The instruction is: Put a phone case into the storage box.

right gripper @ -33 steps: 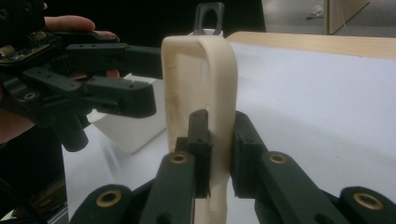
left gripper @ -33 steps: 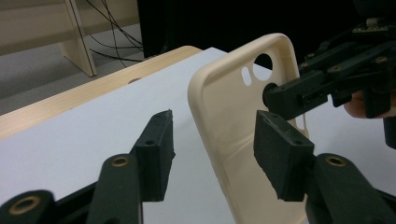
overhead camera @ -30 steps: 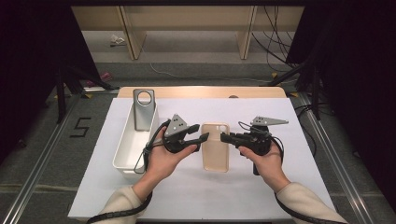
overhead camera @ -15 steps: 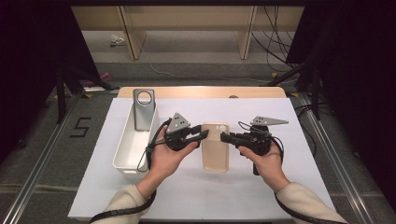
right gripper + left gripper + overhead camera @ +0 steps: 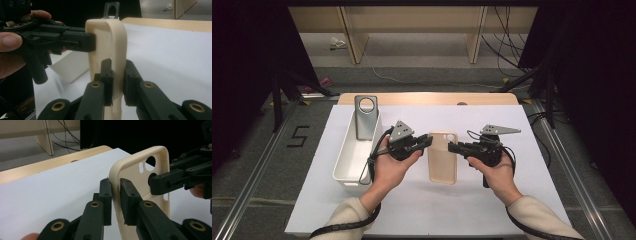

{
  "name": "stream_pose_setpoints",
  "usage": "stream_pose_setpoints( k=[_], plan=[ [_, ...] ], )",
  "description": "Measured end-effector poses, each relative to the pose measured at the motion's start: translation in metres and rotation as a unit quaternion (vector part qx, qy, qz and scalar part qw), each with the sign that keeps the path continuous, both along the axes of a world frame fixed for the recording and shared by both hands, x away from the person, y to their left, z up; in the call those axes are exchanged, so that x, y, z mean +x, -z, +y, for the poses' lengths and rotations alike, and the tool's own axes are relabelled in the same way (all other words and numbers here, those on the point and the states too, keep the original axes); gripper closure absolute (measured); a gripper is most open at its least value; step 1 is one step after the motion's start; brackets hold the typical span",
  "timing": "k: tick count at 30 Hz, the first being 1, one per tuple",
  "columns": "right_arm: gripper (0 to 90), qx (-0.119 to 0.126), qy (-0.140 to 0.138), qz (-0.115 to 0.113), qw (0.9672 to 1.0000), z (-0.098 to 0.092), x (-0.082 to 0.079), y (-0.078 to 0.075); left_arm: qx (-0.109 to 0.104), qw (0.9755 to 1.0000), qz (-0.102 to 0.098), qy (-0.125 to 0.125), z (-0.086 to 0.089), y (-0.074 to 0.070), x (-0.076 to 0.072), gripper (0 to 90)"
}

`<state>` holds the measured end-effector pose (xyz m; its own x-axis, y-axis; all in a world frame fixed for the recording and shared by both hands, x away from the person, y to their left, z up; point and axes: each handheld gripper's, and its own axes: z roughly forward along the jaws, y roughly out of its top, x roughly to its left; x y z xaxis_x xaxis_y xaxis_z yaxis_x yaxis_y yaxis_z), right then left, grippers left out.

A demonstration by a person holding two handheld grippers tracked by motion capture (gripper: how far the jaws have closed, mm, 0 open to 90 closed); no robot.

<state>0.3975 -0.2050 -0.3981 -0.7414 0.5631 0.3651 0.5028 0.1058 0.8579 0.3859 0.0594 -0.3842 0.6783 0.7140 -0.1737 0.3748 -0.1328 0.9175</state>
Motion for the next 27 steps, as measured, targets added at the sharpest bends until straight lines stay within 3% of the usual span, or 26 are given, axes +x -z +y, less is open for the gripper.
stream_pose_setpoints(
  k=[27],
  plan=[
    [80.4,-0.011,0.002,-0.009,0.9999,0.0028,-0.0012,0.0012,-0.003,0.9997,-0.010,-0.022,-0.0019,-0.0033,-0.0052,84.4]
  ],
)
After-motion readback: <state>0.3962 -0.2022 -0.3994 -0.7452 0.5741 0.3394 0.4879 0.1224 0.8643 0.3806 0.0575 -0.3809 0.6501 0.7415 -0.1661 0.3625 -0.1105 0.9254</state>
